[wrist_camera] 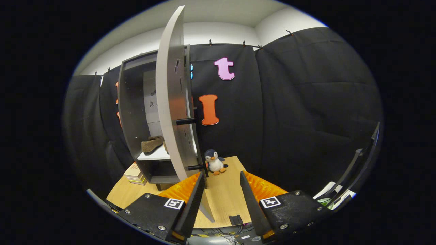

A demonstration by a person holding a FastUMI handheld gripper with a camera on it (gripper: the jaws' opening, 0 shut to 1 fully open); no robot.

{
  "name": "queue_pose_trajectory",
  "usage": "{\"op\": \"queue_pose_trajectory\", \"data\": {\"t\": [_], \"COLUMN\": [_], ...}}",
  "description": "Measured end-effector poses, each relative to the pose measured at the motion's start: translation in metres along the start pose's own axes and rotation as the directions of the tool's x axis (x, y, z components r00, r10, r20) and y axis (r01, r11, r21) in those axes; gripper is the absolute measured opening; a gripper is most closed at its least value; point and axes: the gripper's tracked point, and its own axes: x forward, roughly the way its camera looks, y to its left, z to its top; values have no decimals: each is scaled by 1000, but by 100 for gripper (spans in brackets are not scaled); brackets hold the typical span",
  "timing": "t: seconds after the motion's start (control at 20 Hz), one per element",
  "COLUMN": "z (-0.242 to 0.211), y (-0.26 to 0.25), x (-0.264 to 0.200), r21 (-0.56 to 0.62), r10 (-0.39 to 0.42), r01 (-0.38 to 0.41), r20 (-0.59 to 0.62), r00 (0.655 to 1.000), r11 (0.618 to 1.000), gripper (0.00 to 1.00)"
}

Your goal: Open the shoe cabinet door, grab the shoes and put them into the shoe cabinet, then close the shoe cabinet door.

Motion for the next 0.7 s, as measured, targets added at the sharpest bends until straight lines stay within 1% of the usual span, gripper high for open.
{"op": "queue_pose_trajectory", "data": {"t": [0.15, 0.3, 0.55, 0.7], "z": [1, 1, 7, 7], "y": [2, 12, 15, 21], "x": [14, 19, 19, 20], "r21": [12, 6, -30, -35], "r10": [34, 80, 75, 102], "r01": [-34, -80, -74, -101], "r20": [-3, 5, 25, 27], "r00": [999, 997, 997, 994], "r11": [999, 997, 997, 994], "gripper": [68, 68, 68, 67]}}
